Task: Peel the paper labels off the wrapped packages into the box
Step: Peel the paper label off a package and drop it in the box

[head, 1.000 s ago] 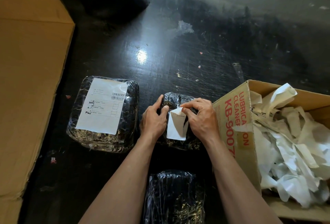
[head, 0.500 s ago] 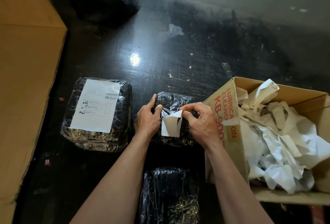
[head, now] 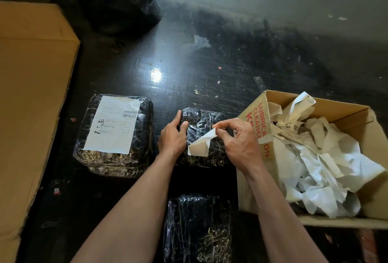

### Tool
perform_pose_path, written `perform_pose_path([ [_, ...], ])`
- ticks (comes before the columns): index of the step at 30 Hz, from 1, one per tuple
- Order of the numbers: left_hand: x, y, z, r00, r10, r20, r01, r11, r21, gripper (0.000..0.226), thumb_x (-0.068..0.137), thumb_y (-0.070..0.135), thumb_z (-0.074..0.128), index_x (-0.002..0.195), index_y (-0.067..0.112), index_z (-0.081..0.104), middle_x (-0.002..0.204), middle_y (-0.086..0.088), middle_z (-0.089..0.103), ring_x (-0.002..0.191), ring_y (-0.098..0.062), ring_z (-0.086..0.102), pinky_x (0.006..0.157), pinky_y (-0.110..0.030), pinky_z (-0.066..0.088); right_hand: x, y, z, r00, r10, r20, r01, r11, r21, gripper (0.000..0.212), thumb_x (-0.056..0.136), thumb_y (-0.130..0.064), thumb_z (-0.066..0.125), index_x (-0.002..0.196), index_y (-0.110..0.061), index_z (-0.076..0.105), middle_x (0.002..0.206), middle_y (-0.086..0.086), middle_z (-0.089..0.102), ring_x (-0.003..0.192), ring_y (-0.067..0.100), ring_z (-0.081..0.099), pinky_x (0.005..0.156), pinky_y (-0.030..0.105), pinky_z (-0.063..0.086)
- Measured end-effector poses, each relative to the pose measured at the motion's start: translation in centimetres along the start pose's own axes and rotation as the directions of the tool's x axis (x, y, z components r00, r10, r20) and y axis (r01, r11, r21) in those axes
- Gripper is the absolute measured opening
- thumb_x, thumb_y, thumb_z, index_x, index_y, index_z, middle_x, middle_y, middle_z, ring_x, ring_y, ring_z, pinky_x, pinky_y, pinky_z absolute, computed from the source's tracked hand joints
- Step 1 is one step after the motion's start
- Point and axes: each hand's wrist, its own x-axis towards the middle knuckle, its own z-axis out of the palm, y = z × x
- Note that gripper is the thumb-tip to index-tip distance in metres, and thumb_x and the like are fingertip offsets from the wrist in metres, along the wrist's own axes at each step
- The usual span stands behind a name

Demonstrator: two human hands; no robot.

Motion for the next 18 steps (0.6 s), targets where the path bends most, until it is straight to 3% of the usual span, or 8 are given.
perform_pose_path([
  [6, -1.2, -0.8, -0.8, 0.999, 0.038, 0.028, -0.032, 0.982, -0.184, 0.064, 0.098, 0.047, 0.059, 0.156, 0.037, 0.032, 0.141, -0.004, 0.061, 0.131, -0.022, 0.055, 0.109, -0.035, 0.041, 0.0, -0.3, 0.2, 0.999, 0.037, 0.012, -0.038, 0.999, 0.033, 0.008, 0.090, -0.028, 0.075, 0.088, -0.035, 0.077, 0.094, -0.015, 0.073, 0.107, 0.019, 0.063, 0.093, 0.045, 0.054],
  [9, -3.0, -1.7, -0.9, 0.993, 0.088, 0.078, -0.073, 0.981, -0.179, 0.062, 0.098, 0.034, 0.063, 0.154, 0.037, 0.037, 0.141, -0.001, 0.061, 0.130, -0.015, 0.056, 0.098, -0.020, 0.037, 0.2, -0.6, 0.4, 0.999, 0.031, 0.028, -0.032, 0.999, 0.019, 0.009, 0.092, -0.024, 0.072, 0.090, -0.031, 0.077, 0.095, -0.014, 0.070, 0.104, 0.019, 0.063, 0.089, 0.040, 0.055],
  [11, -3.2, -2.1, -0.7, 0.992, 0.097, 0.084, -0.082, 0.983, -0.162, 0.062, 0.098, 0.030, 0.063, 0.154, 0.037, 0.038, 0.141, 0.000, 0.061, 0.129, -0.014, 0.056, 0.094, -0.018, 0.035, 0.3, -0.9, 0.5, 0.997, 0.040, 0.061, -0.040, 0.999, -0.004, 0.009, 0.094, -0.023, 0.070, 0.092, -0.029, 0.076, 0.096, -0.010, 0.068, 0.105, 0.021, 0.062, 0.085, 0.035, 0.055],
  [18, -2.2, -2.1, -0.5, 0.990, 0.090, 0.109, -0.082, 0.993, -0.082, 0.061, 0.097, 0.036, 0.060, 0.151, 0.048, 0.034, 0.146, -0.001, 0.056, 0.132, -0.022, 0.054, 0.108, -0.038, 0.044, 0.8, -1.5, -0.3, 0.994, 0.039, 0.102, -0.031, 0.997, -0.074, 0.014, 0.094, -0.023, 0.068, 0.087, -0.034, 0.071, 0.099, -0.014, 0.066, 0.111, 0.024, 0.058, 0.096, 0.048, 0.051],
])
